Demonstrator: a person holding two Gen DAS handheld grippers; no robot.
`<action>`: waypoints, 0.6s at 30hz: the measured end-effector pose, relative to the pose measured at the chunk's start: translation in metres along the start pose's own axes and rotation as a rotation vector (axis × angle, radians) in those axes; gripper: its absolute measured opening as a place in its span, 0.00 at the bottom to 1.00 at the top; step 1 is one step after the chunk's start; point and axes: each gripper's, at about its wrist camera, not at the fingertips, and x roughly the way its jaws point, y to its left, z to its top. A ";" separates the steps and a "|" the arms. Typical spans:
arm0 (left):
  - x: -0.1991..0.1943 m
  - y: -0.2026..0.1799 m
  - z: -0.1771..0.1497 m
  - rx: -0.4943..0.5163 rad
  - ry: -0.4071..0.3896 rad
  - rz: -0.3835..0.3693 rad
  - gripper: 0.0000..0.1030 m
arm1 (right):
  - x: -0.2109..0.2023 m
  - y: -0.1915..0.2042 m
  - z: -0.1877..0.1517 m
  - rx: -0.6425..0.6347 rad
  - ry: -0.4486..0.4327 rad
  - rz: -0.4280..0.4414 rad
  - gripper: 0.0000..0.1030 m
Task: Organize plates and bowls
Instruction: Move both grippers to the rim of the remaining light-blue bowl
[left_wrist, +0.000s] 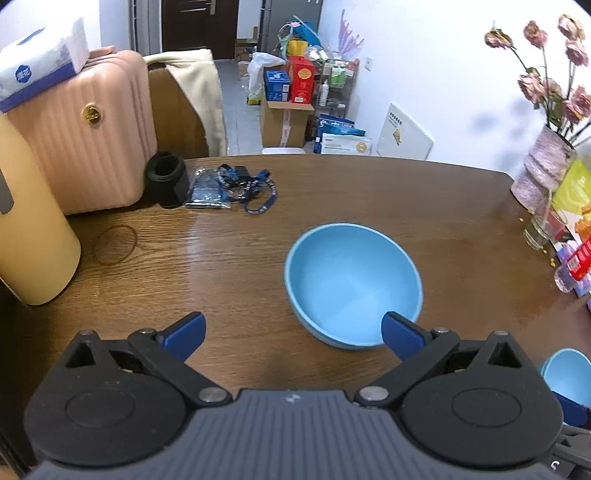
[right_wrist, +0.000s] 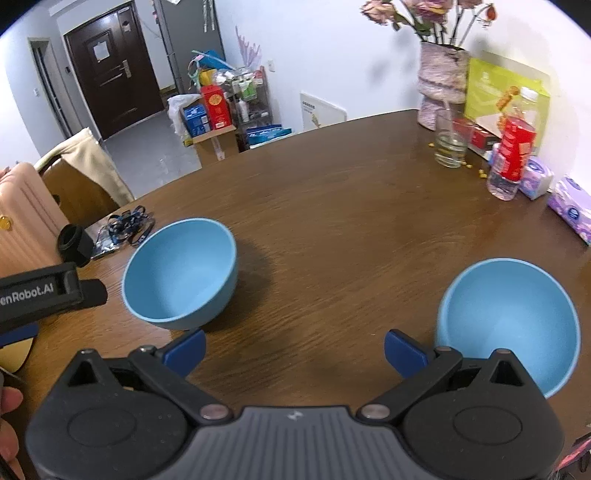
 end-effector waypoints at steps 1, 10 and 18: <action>0.002 0.003 0.002 -0.005 0.001 0.002 1.00 | 0.003 0.004 0.001 -0.003 0.003 0.002 1.00; 0.024 0.022 0.024 -0.039 0.007 0.008 1.00 | 0.026 0.036 0.019 -0.021 0.013 0.009 1.00; 0.055 0.023 0.047 -0.036 0.017 0.022 1.00 | 0.053 0.053 0.042 -0.021 0.028 -0.010 1.00</action>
